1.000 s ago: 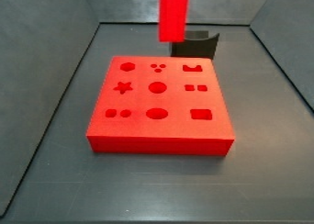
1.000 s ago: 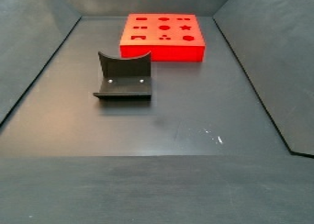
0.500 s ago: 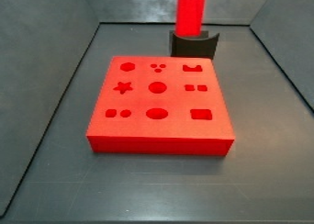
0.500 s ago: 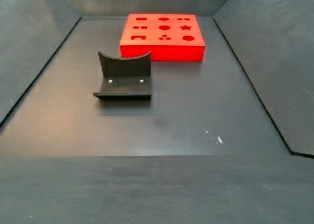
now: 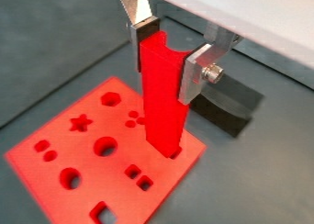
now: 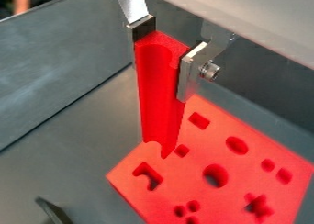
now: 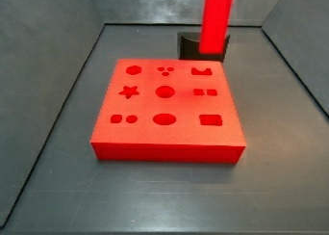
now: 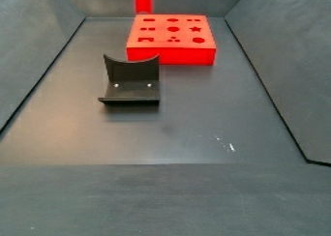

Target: Insert the arch object.

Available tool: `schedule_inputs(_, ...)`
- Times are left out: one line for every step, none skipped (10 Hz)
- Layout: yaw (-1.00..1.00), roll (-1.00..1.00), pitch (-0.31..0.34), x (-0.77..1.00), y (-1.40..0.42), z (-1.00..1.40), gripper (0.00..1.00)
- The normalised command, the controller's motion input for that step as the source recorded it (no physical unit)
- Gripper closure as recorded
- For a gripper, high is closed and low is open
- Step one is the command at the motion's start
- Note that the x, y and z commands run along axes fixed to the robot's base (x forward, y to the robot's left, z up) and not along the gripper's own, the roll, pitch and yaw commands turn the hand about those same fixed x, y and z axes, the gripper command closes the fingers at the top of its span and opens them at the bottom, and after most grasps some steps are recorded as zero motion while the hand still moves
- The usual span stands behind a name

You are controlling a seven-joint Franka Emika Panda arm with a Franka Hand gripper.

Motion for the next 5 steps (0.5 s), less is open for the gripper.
schedule_inputs(-0.11,0.19,-0.243,-0.21,0.00,-0.21,1.00)
schedule_inputs(0.11,0.23,-0.344,0.00,0.00,0.00,1.00)
schedule_inputs(0.13,0.21,-0.264,0.00,0.04,0.01,1.00)
schedule_inputs(0.26,0.11,-0.227,0.00,0.15,0.00,1.00)
schedule_inputs(0.35,0.00,-0.180,0.04,0.18,-0.05,1.00)
